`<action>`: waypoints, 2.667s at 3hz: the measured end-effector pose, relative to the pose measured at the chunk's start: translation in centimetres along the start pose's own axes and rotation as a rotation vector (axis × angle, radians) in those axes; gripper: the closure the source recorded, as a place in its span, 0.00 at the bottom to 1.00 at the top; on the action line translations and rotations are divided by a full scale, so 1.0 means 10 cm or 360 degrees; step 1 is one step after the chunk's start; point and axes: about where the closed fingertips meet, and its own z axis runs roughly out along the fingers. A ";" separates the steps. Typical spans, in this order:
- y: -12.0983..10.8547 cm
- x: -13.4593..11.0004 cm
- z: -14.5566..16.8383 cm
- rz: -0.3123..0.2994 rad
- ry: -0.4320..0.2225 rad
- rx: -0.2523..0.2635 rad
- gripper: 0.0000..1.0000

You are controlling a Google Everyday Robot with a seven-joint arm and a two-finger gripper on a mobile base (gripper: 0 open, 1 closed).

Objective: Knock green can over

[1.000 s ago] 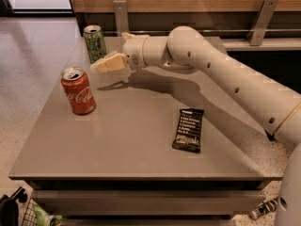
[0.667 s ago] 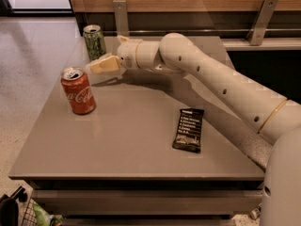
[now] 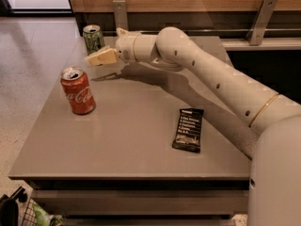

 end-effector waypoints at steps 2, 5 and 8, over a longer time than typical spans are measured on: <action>-0.13 -0.12 0.28 -0.0057 -0.0052 -0.0029 0.00; -0.03 -0.11 0.49 -0.0034 -0.0085 -0.0071 0.76; -0.04 -0.30 0.33 -0.0083 0.0053 -0.0058 1.00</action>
Offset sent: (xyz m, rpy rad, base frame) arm 0.0393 0.0378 0.0130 0.0435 -0.0594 0.0468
